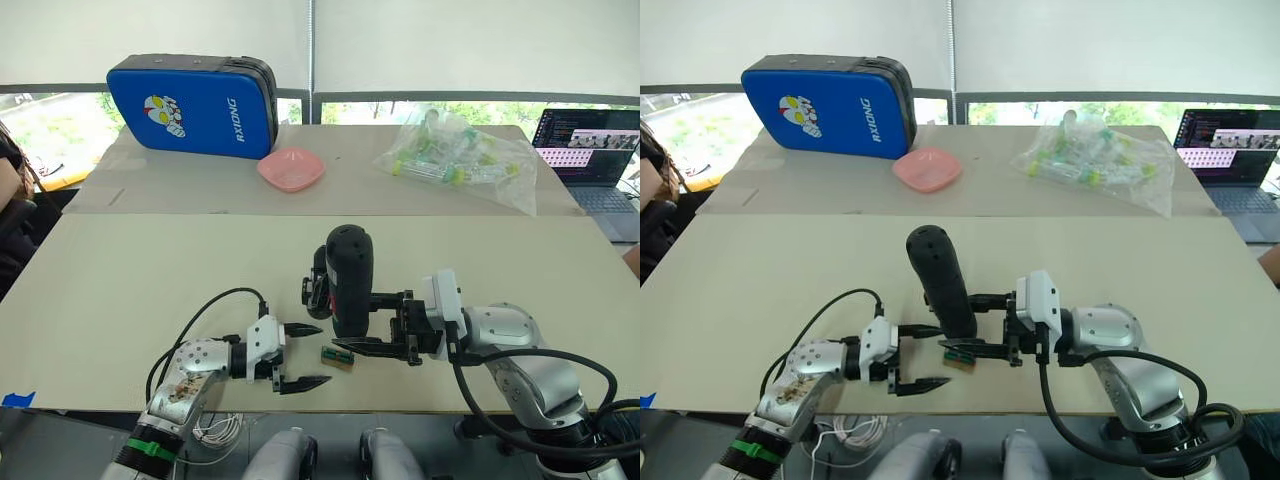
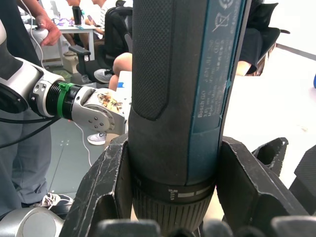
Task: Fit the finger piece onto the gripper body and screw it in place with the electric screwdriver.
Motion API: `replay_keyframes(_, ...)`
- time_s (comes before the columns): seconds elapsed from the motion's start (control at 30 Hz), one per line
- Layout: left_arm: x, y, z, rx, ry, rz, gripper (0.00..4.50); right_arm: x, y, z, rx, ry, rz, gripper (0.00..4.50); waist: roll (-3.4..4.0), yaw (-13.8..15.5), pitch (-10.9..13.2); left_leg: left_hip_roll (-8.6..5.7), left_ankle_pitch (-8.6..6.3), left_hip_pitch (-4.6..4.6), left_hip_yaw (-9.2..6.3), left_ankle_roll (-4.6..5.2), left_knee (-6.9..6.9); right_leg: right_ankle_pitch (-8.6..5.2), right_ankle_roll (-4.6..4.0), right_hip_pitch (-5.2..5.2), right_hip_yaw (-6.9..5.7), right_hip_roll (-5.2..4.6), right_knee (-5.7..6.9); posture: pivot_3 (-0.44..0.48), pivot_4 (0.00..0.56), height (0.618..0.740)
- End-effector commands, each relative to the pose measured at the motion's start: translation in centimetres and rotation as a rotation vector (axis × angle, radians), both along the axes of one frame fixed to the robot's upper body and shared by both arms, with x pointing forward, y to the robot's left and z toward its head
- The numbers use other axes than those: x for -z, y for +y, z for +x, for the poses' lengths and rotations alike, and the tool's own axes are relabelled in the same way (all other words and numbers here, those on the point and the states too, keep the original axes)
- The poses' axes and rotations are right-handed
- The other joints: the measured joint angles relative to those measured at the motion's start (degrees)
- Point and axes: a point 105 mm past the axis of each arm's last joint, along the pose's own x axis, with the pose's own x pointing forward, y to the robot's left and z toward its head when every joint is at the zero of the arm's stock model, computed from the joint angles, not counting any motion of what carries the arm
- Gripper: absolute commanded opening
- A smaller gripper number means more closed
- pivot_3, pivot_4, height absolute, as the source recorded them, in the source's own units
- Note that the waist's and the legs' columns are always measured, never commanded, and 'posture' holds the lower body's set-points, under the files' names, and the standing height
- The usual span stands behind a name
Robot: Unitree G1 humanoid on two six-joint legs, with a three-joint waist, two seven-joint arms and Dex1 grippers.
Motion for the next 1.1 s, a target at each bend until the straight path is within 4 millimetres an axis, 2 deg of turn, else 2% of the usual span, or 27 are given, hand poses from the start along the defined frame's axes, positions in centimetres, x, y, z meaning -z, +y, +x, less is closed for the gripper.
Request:
replay_keyframes(0.03,0.8,0.2,-0.7,0.003,0.056,0.003,4.50,-2.1,0.0,-1.0,-0.035,-0.071,0.055,1.96,0.00,0.00,0.00,0.00,0.00,0.00,0.00,0.00,0.00,0.00,0.00,0.00,0.00,0.00,0.00,0.000,0.150,0.740)
replay_keyframes(0.43,-0.3,0.8,-0.6,-0.001,0.032,-0.015,4.50,-3.0,0.0,-1.5,-0.052,-0.085,0.077,1.96,-0.02,-0.04,0.02,0.02,0.00,-0.01,0.00,0.00,-0.01,-0.01,-0.01,-0.02,0.01,0.01,0.01,0.000,0.150,0.740)
replay_keyframes(0.63,-2.4,1.6,-0.6,-0.009,-0.004,-0.097,4.50,-4.2,-0.2,-1.4,-0.047,-0.099,0.101,1.96,-0.07,-0.02,0.11,0.02,0.00,-0.08,-0.01,0.00,-0.01,-0.01,-0.02,-0.09,0.01,0.01,0.03,0.000,0.150,0.740)
replay_keyframes(0.73,-3.8,2.6,-0.3,-0.038,-0.011,-0.139,4.50,-5.6,-0.4,-1.0,-0.021,-0.094,0.148,1.96,-0.11,-0.01,0.16,0.02,0.00,-0.12,0.00,0.00,-0.01,-0.01,-0.03,-0.11,0.01,0.00,0.02,0.000,0.150,0.740)
replay_keyframes(0.83,-4.3,3.6,-0.4,-0.038,-0.002,-0.130,4.50,-6.3,-0.6,-0.9,-0.019,-0.087,0.158,1.96,-0.13,0.01,0.18,0.02,0.00,-0.15,-0.01,0.00,-0.01,0.00,-0.03,-0.14,0.00,0.00,0.02,0.000,0.150,0.740)
replay_keyframes(0.97,-6.1,4.3,0.2,-0.078,0.015,-0.200,4.50,-7.5,-1.0,-0.6,-0.010,-0.090,0.180,1.96,-0.16,-0.02,0.21,0.01,0.00,-0.21,-0.01,0.00,-0.02,0.00,-0.04,-0.20,-0.01,0.01,0.00,0.000,0.150,0.740)
replay_keyframes(1.1,-7.0,5.3,0.7,-0.108,0.041,-0.200,4.50,-8.4,-1.6,0.0,0.005,-0.091,0.193,1.96,-0.21,-0.01,0.25,0.01,0.01,-0.24,-0.01,-0.01,-0.02,0.00,-0.04,-0.23,-0.02,0.01,0.02,0.000,0.150,0.740)
